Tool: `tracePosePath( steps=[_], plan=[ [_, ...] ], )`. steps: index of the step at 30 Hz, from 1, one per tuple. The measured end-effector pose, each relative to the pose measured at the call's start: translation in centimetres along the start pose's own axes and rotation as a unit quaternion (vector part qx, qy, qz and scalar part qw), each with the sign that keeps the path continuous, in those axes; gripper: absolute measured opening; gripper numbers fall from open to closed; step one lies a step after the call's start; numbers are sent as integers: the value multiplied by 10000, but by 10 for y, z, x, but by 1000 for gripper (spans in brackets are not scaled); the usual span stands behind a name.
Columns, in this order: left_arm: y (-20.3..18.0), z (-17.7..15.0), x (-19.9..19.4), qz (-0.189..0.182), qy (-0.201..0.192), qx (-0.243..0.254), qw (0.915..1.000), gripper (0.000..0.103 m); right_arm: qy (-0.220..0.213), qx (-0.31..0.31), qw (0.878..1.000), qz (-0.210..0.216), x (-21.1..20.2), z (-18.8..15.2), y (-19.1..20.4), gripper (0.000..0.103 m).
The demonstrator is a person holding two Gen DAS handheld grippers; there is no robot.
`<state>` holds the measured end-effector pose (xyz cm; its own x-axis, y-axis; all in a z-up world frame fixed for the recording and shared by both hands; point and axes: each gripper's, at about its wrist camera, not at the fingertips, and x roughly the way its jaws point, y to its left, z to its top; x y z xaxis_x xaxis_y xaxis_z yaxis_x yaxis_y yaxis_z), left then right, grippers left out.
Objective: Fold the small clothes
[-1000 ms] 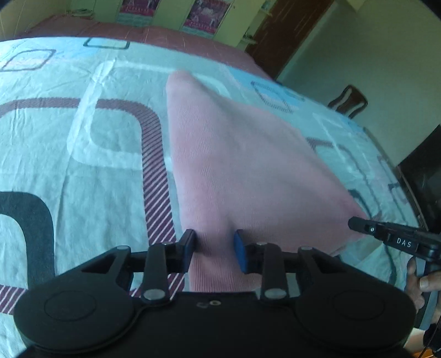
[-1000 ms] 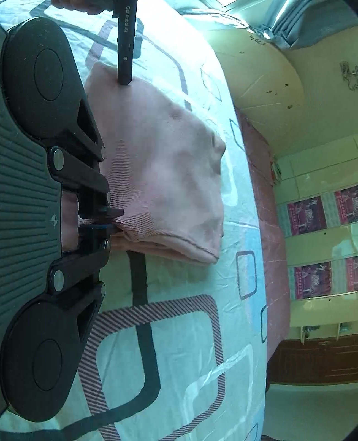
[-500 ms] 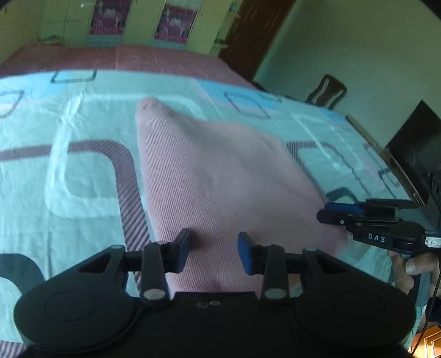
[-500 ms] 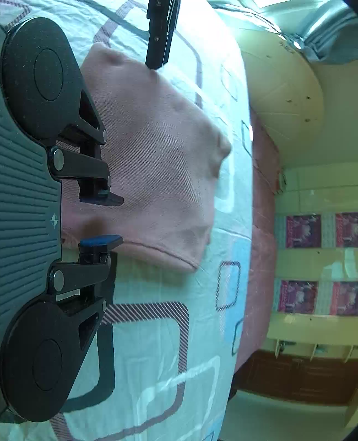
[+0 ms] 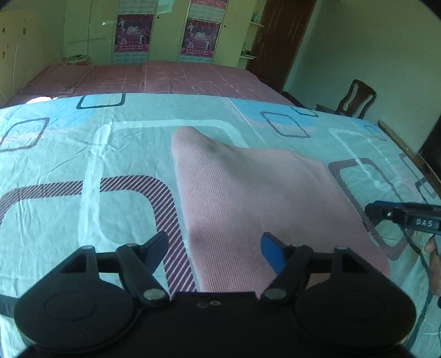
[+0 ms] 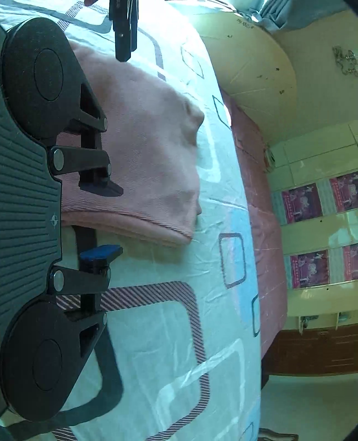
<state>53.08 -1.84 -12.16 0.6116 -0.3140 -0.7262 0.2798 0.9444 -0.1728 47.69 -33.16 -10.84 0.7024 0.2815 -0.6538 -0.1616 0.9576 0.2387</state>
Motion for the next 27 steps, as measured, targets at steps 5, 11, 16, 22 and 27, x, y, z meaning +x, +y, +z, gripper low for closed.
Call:
tracePosePath(
  steps=[5, 11, 16, 22, 27],
  plan=[
    [-2, 9, 30, 128, 309, -84, 9994, 73, 286, -567, 9979, 112, 34, 7, 20, 39],
    [-13, 6, 36, 403, 415, 133, 9982, 77, 741, -876, 9934, -68, 65, -11, 16, 39],
    [-17, 10, 28, 537, 436, 215, 9974, 79, 638, -301, 9974, 166, 49, -6, 1, 41],
    [5, 10, 5, -251, 227, -369, 9987, 88, 867, 1656, 9727, 1374, 37, -4, -71, 51],
    [40, -4, 19, -948, 553, -1322, 9851, 80, 1214, 2704, 9338, 2003, 52, -13, -116, 51]
  ],
)
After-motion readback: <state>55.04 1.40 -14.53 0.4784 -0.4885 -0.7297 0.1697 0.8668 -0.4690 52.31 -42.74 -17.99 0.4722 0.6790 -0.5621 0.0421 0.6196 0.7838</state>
